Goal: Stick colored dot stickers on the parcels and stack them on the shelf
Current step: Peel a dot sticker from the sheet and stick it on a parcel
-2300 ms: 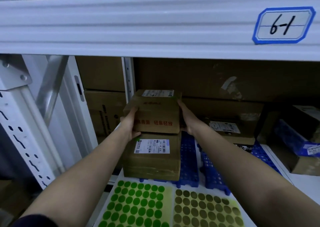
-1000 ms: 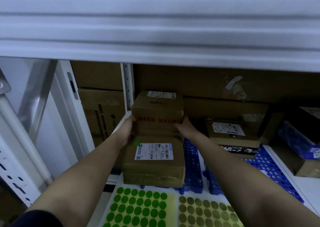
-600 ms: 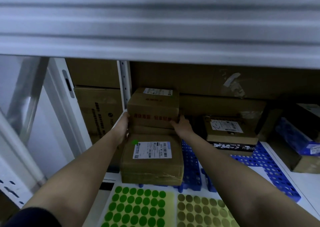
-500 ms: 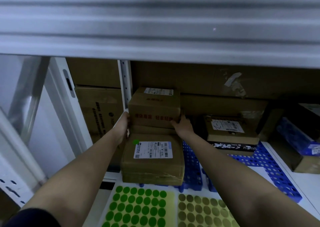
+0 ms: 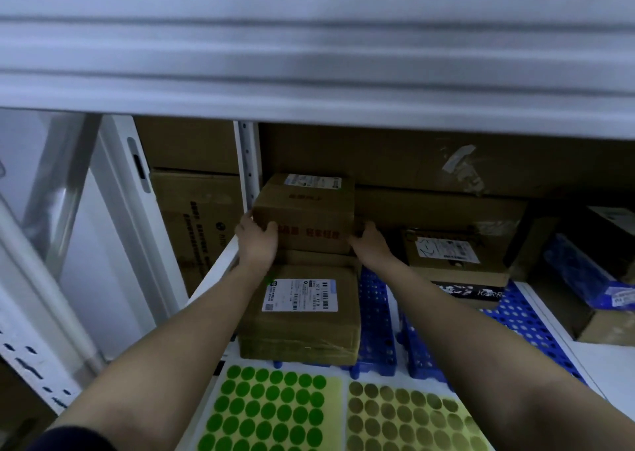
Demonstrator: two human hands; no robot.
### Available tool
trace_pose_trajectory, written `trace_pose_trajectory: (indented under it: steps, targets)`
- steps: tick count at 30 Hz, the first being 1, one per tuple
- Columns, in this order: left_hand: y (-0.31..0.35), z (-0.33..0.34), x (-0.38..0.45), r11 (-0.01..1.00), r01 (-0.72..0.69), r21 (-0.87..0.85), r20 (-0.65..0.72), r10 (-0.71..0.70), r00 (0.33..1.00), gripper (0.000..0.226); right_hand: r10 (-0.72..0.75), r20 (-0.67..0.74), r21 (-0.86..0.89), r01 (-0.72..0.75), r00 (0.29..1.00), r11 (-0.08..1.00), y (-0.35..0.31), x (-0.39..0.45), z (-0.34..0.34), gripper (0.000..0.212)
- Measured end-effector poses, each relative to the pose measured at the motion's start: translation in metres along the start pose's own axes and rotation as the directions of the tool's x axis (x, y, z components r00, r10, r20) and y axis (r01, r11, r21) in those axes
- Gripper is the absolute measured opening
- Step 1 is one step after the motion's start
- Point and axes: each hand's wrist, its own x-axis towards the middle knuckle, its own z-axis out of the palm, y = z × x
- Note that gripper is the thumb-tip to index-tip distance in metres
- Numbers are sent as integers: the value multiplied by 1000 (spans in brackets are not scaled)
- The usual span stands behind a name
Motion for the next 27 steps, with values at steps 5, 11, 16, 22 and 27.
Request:
trace_pose_trajectory:
  steps: [5, 11, 16, 22, 27]
  targets:
    - [16, 27, -25, 910, -346, 226, -109, 377, 920, 65, -92, -145, 35, 98, 985, 995, 1, -15, -33, 42]
    - [46, 80, -64, 852, -496, 170, 70, 491, 868, 39, -137, -334, 7, 148, 933, 989, 20, -34, -86, 17]
    - [70, 142, -109, 889, -454, 53, 229, 432, 872, 31, -31, -366, -33, 20, 930, 999, 57, -51, -148, 16]
    - [94, 230, -168, 925, -373, 79, 411, 310, 857, 28, -30, -441, -18, 25, 897, 1000, 122, -82, -232, 15]
    - [110, 292, -219, 919, -384, 83, 498, 296, 815, 29, -32, -504, -15, 28, 863, 999, 160, -106, -294, 20]
